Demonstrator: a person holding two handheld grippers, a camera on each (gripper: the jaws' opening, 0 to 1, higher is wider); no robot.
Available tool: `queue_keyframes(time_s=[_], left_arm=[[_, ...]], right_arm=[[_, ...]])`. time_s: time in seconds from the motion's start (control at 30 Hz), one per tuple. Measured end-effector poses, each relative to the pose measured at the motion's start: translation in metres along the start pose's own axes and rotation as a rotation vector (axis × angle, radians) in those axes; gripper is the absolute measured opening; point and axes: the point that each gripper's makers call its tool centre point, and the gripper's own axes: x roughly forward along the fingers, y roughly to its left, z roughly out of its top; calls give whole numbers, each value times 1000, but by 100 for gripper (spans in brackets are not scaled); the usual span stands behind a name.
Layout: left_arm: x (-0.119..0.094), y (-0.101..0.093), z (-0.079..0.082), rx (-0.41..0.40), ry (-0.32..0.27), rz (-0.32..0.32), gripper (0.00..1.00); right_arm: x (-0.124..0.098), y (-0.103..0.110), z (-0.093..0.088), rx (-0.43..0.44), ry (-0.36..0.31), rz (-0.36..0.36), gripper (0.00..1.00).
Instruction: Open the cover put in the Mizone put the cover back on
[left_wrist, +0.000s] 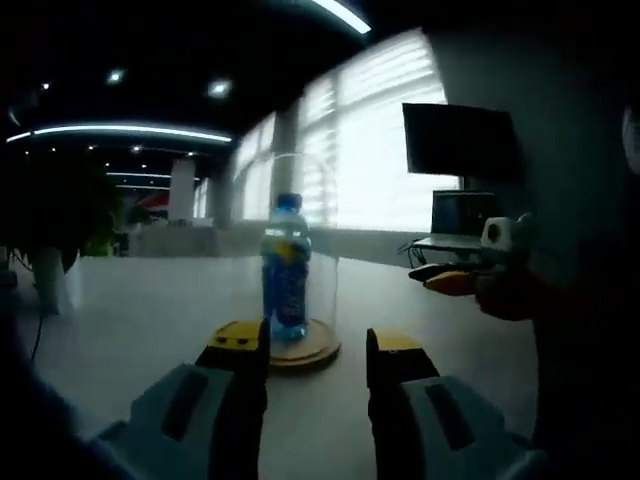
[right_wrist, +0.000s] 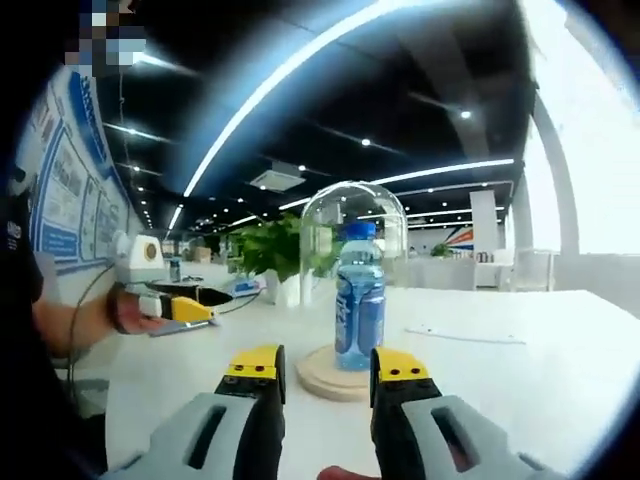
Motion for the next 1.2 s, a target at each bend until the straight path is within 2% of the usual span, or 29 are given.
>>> queue_keyframes(time_s=[0.13, 0.2, 0.33, 0.53, 0.77, 1.03, 1.2], left_arm=[[-9, 2, -1, -24, -18, 12, 30], [-13, 3, 1, -27, -59, 13, 29], [-16, 7, -11, -56, -17, 39, 27], [-19, 9, -29, -43, 29, 58, 25], [-24, 14, -41, -62, 31, 68, 22], [-25, 11, -45, -94, -10, 46, 24], [-25, 13, -49, -112, -13, 48, 24]], right_arm=[[-7, 3, -4, 22, -11, 6, 25], [-10, 3, -8, 32, -12, 1, 25], [-15, 1, -16, 35, -12, -17, 24], [-15, 7, -30, 25, 9, -33, 22], [-18, 9, -41, 42, 17, -34, 22], [-19, 6, -50, 36, 28, -50, 21], [-19, 7, -54, 12, 43, -55, 21]])
